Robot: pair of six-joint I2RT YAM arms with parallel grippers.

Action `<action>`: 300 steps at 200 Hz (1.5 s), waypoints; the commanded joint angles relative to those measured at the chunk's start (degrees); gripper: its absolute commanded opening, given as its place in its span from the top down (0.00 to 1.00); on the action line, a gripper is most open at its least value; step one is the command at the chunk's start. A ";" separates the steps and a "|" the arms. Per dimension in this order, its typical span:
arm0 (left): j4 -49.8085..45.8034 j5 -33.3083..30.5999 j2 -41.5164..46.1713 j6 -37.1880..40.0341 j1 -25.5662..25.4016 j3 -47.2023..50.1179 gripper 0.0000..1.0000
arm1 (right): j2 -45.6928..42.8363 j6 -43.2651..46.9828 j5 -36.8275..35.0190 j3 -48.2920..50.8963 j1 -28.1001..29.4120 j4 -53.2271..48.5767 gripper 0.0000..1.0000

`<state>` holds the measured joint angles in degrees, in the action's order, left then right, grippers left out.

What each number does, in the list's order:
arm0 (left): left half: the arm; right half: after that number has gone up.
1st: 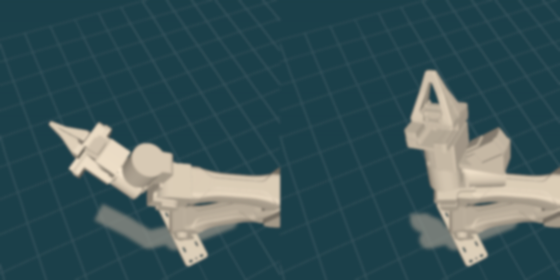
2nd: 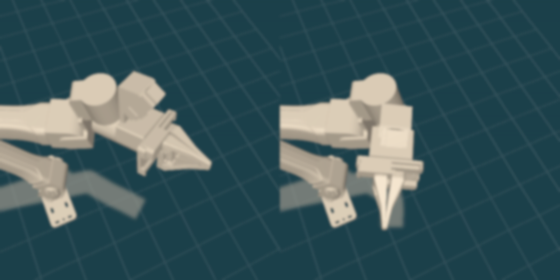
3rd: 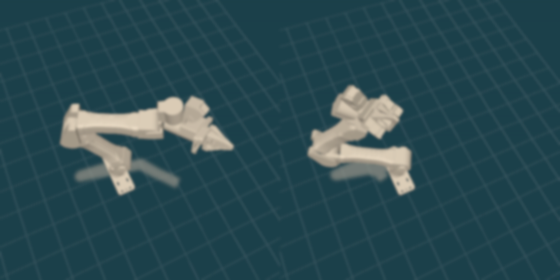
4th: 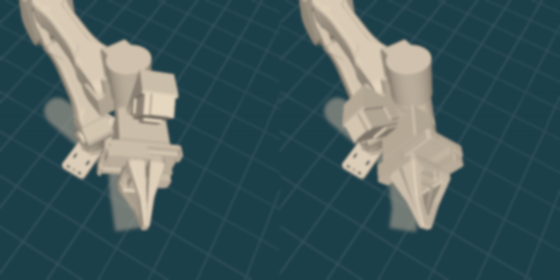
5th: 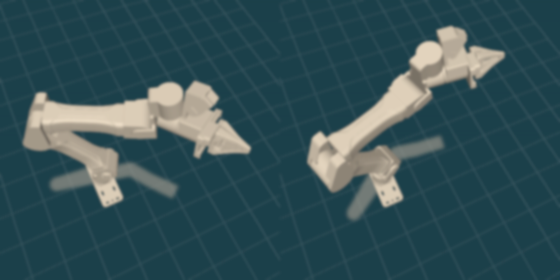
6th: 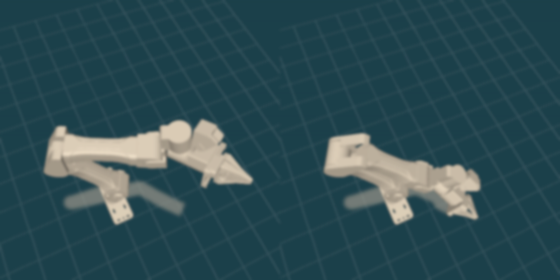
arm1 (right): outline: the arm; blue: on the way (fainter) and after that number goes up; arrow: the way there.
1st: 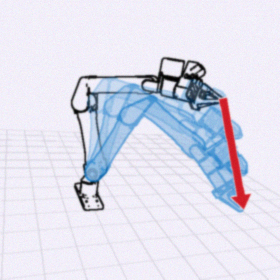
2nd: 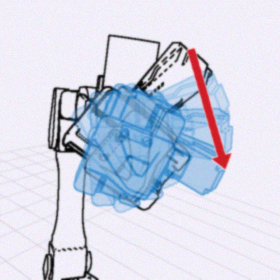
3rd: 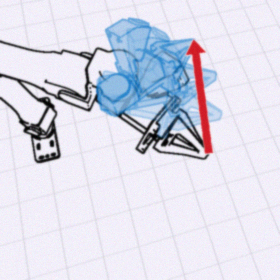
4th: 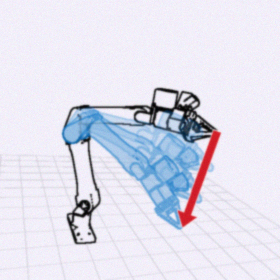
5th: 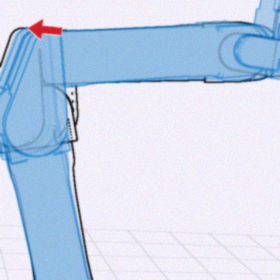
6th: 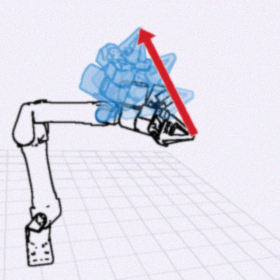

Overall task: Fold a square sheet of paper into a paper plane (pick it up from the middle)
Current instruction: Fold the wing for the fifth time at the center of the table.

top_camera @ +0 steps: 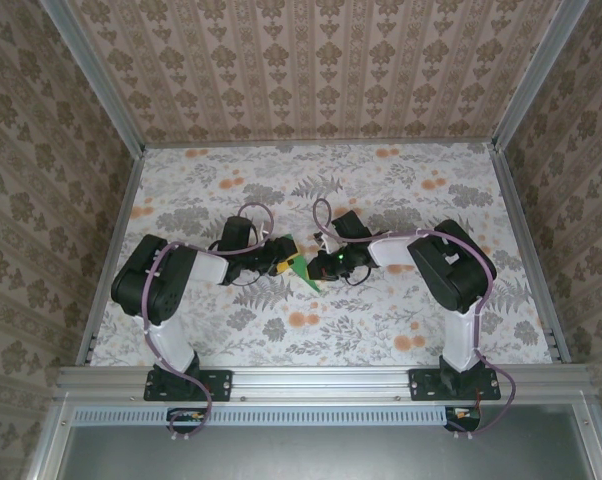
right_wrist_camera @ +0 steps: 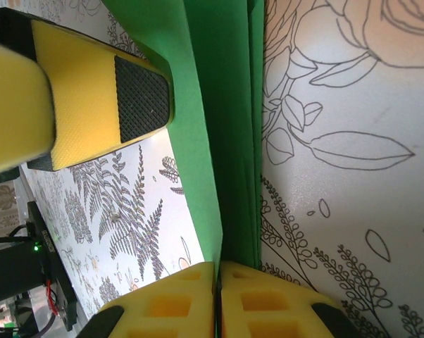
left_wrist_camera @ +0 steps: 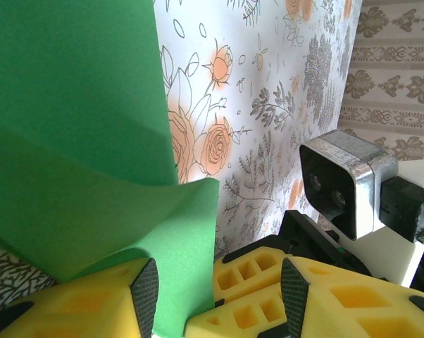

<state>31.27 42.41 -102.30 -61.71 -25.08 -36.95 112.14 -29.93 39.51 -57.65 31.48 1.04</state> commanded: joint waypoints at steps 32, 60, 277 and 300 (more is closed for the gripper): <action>-0.96 1.20 0.67 2.95 -0.74 -1.92 0.48 | 1.77 1.44 -0.39 -0.29 -0.20 -3.10 0.88; -1.46 1.51 -0.81 3.31 -0.67 -3.02 0.48 | 1.81 1.56 -0.30 -0.28 -0.20 -3.27 0.87; -16.85 -3.53 -2.82 6.65 -0.75 -5.66 0.53 | -1.24 2.92 1.03 1.43 -0.28 -9.11 0.88; -17.01 -3.65 -2.91 6.61 -0.67 -5.59 0.53 | -0.47 3.07 0.61 0.96 -0.28 -9.54 0.87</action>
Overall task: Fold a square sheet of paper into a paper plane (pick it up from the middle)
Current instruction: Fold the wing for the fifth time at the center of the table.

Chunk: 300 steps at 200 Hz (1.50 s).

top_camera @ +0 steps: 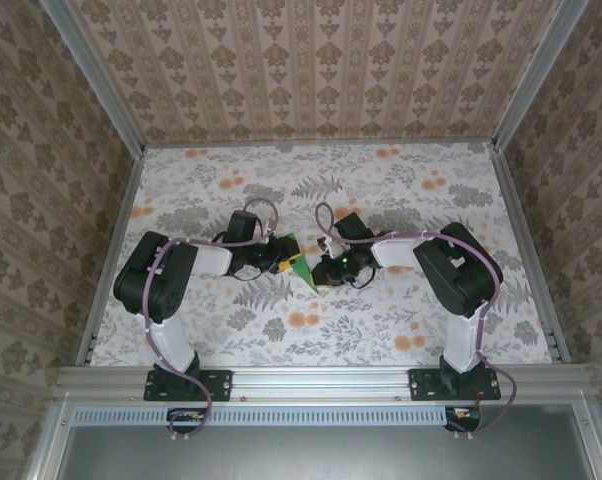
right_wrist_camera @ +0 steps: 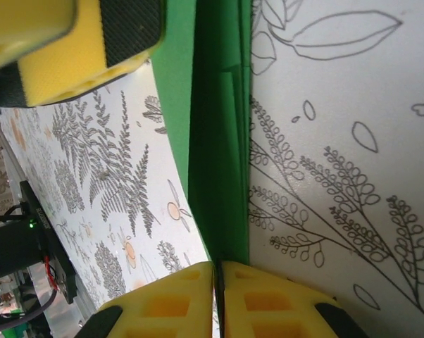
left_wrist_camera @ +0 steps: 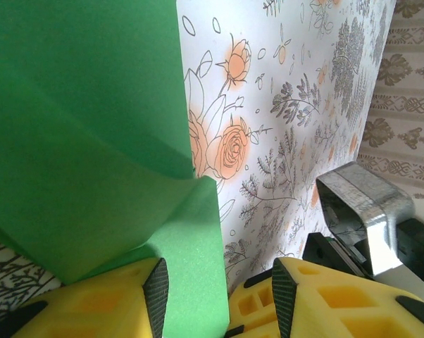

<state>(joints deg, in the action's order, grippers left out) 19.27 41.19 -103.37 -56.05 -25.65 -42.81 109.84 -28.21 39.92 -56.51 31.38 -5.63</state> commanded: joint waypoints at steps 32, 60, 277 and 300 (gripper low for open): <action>-5.47 -2.47 -1.76 0.94 -0.12 0.22 0.53 | 1.87 1.91 0.03 -1.20 -0.17 -4.59 0.87; -5.99 -2.78 -1.70 1.01 -0.13 0.20 0.53 | -0.62 2.44 0.49 -1.16 -0.17 -6.16 0.84; -6.92 -3.13 -1.83 1.65 -0.14 0.19 0.58 | -8.62 0.82 -6.60 -5.64 2.85 -10.58 0.87; -7.18 -3.42 -2.05 1.46 -0.13 0.10 0.58 | -5.65 -0.68 -7.80 -8.70 4.19 -10.25 0.93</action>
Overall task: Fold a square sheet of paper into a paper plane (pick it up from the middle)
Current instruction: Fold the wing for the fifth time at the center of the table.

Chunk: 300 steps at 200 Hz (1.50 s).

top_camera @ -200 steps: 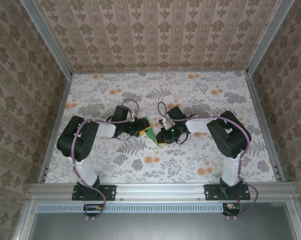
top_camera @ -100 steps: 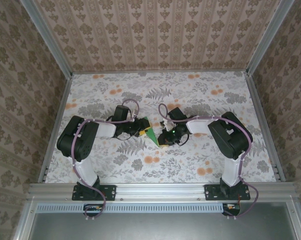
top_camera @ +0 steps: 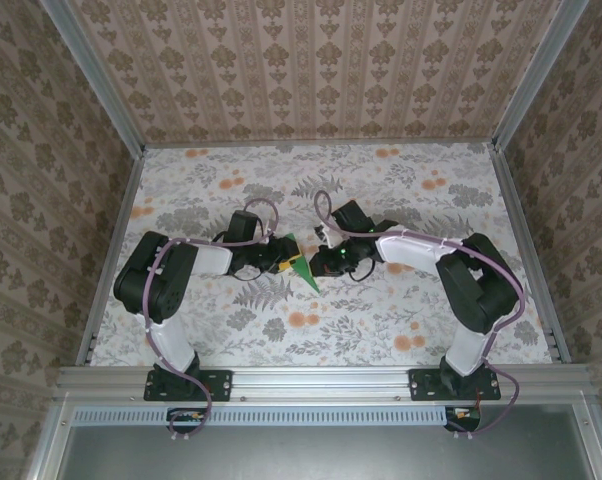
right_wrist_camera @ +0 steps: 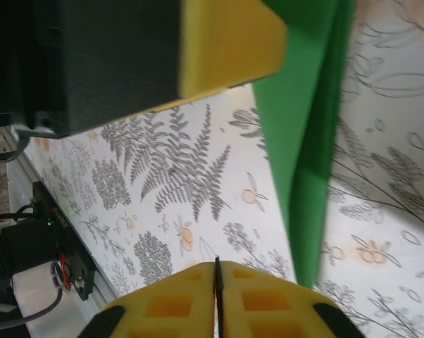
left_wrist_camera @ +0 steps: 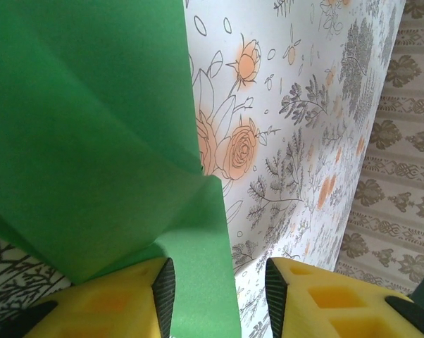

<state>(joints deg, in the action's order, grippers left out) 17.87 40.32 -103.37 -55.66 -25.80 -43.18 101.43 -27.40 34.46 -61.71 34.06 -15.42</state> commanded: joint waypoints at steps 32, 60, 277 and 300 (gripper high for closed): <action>-5.98 -2.63 -2.10 0.83 0.04 0.42 0.59 | 7.33 -3.26 -3.78 -6.52 2.40 -0.14 1.00; -6.18 -2.77 -2.14 0.29 0.04 0.12 0.61 | 9.46 -3.28 -4.17 -7.20 2.59 -0.20 1.00; -18.00 -8.85 -3.49 4.06 0.82 -2.69 0.77 | 9.28 2.59 -4.95 0.99 0.75 -6.61 1.00; -18.54 -9.08 -4.01 4.38 0.88 -2.89 0.78 | 8.07 3.00 -3.65 3.75 -0.04 -5.49 1.00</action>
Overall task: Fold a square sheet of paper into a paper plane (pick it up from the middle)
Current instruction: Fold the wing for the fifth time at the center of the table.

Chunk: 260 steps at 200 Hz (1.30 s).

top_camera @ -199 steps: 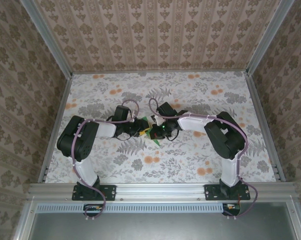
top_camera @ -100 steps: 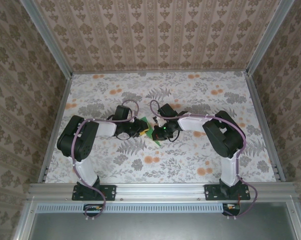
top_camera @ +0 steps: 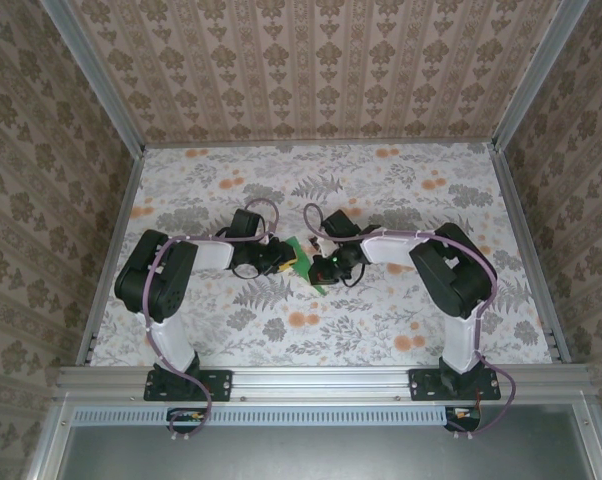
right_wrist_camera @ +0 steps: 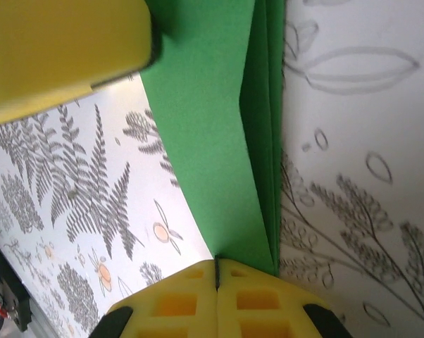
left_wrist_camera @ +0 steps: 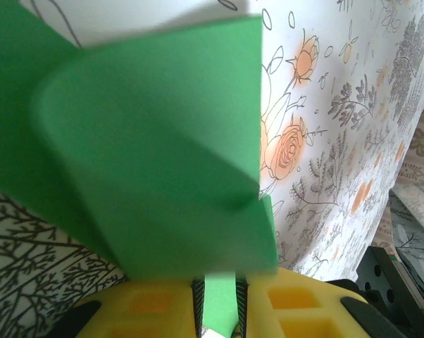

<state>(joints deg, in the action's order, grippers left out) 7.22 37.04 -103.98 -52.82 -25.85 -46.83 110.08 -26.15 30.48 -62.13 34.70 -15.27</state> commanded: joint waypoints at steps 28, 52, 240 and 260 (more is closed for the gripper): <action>-7.99 -5.31 -3.72 2.01 1.09 0.29 0.79 | -1.34 1.82 2.30 5.77 -1.28 -4.22 1.00; -2.98 -2.49 -1.62 1.80 1.62 1.00 0.79 | -0.89 1.34 2.30 5.09 -1.34 -3.73 1.00; 10.87 -1.27 2.92 5.97 -7.37 3.43 0.81 | 1.16 -3.87 4.86 4.75 -3.32 4.11 1.00; 9.45 -1.59 1.45 6.01 -7.64 2.56 0.82 | 1.21 -3.89 5.07 4.73 -3.41 4.02 1.00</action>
<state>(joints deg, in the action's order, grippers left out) 16.88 35.92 -100.51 -47.59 -32.95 -42.52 109.62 -29.19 36.32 -58.63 31.73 -10.68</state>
